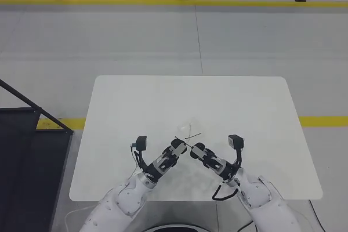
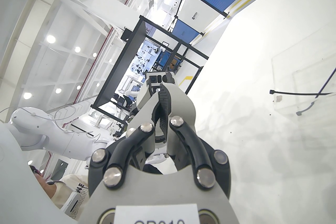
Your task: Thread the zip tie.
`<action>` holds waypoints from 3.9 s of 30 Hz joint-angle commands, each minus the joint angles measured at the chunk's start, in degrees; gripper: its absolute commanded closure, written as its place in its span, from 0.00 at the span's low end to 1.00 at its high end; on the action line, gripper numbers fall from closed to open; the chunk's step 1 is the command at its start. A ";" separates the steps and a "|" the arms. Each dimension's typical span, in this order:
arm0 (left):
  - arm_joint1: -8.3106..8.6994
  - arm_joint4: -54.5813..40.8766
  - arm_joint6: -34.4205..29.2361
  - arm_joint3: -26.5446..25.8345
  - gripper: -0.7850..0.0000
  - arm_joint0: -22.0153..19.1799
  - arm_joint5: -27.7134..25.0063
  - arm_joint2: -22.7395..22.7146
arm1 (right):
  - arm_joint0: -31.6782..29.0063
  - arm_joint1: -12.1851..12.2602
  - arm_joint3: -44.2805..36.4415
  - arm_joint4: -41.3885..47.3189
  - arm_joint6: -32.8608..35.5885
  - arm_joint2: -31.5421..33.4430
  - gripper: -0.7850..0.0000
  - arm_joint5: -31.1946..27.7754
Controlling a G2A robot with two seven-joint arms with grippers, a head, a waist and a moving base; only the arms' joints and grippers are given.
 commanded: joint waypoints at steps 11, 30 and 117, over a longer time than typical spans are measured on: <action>-0.76 -1.62 -1.54 1.06 0.67 -0.88 -0.13 0.19 | -0.16 -0.10 0.08 0.20 0.79 0.30 1.00 0.08; -1.62 -2.76 -3.32 2.18 0.75 -1.25 -0.63 -0.44 | -0.15 -0.36 0.07 0.35 1.13 0.49 1.00 0.64; 1.02 12.92 0.03 -8.53 1.00 13.54 2.79 -24.18 | 11.72 -1.13 -26.50 -60.51 28.33 -6.86 0.00 48.96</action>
